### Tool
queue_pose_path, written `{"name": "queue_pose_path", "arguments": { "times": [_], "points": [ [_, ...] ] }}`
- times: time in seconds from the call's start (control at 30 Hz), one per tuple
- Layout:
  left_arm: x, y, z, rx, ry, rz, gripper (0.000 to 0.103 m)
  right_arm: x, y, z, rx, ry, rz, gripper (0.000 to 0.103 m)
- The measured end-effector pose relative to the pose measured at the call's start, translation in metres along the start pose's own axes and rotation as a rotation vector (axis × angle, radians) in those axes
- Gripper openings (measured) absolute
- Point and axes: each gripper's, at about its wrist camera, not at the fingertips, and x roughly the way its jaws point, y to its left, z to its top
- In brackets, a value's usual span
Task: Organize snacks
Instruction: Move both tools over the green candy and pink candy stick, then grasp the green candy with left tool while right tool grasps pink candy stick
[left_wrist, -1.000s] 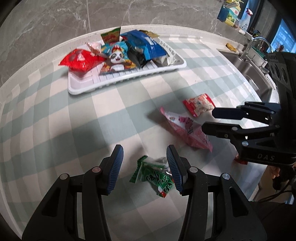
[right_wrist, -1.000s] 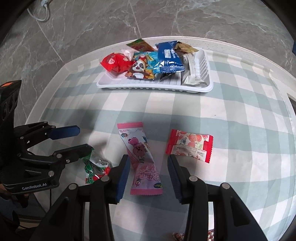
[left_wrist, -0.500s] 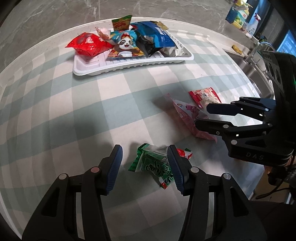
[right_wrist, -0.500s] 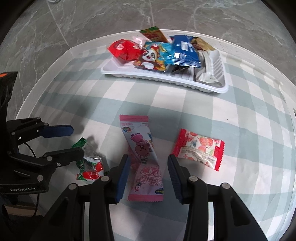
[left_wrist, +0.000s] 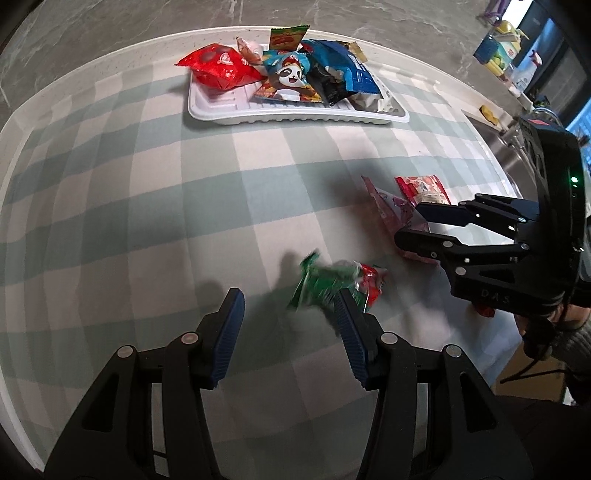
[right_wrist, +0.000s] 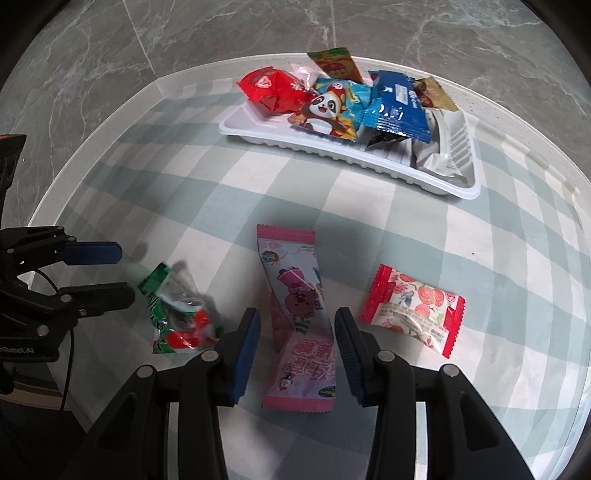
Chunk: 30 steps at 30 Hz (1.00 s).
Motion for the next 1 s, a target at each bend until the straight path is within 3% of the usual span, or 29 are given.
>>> {"name": "queue_pose_path", "arguments": {
  "times": [0.33,0.67,1.0],
  "points": [
    [0.009,-0.005,-0.011,-0.054,0.04,-0.058,0.049,0.006,-0.001,0.002,-0.025,0.012,0.015,0.045],
    [0.026,-0.009,-0.002,-0.178,0.063,-0.13,0.049,0.006,-0.005,0.001,-0.028,0.008,0.022,0.045],
    [0.041,-0.019,0.018,-0.181,0.061,-0.119,0.05,0.003,-0.011,-0.001,-0.018,0.0,0.036,0.045]
  ]
}}
